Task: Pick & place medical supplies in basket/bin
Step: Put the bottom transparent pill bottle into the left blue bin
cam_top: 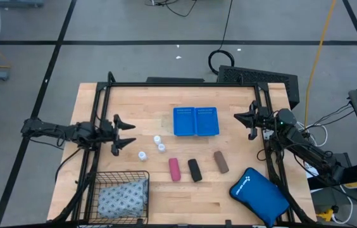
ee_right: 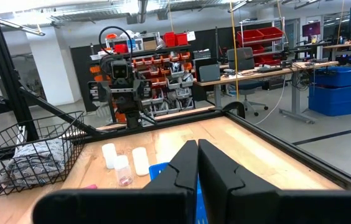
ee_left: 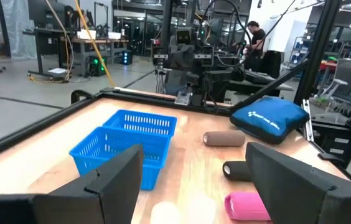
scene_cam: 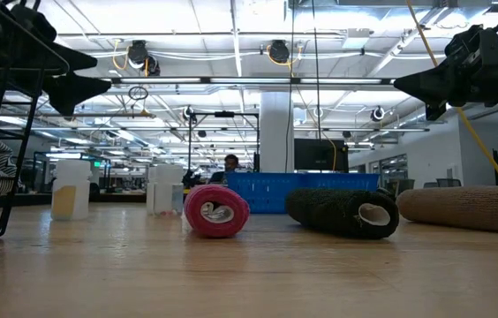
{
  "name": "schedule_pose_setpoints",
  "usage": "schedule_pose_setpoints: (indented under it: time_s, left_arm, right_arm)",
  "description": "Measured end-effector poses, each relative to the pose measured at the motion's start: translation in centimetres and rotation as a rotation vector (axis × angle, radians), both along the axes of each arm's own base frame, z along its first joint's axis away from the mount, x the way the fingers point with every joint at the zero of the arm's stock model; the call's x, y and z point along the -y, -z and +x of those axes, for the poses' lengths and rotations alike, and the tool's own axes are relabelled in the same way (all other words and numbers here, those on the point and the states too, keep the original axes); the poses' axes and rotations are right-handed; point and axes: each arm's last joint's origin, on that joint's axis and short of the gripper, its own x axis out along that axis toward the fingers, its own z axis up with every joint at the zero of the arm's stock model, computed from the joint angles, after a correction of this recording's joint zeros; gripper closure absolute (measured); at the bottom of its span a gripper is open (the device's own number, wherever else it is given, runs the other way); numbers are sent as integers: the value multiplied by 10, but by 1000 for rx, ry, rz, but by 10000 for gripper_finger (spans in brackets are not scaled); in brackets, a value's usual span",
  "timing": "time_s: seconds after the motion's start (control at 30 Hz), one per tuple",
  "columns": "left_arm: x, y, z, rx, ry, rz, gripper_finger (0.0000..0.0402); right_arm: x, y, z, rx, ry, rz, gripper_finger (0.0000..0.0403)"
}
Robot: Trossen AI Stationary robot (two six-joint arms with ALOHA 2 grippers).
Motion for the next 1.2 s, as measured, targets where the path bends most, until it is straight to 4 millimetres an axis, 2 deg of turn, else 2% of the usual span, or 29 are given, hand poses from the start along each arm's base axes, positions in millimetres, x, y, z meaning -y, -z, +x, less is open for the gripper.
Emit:
schedule_pose_setpoints:
  time_s: [0.33,0.57,0.77,0.9,1.03,1.2]
  left_arm:
    - [0,3,0,-35,-3,10,117]
    - [0,-1,0,30,5,-257,117]
    - [0,-1,0,40,-5,-361,117]
    - [1,-3,3,-30,-36,-401,117]
    - [5,-16,11,-137,-47,-412,117]
    - [17,-34,31,-411,-65,-388,117]
  right_arm:
    - [0,0,0,0,0,0,399]
    - [0,0,0,0,0,0,399]
    - [0,0,0,0,0,0,399]
    - [0,0,0,0,0,0,399]
    - [0,0,0,0,0,0,399]
    - [0,0,0,0,0,0,399]
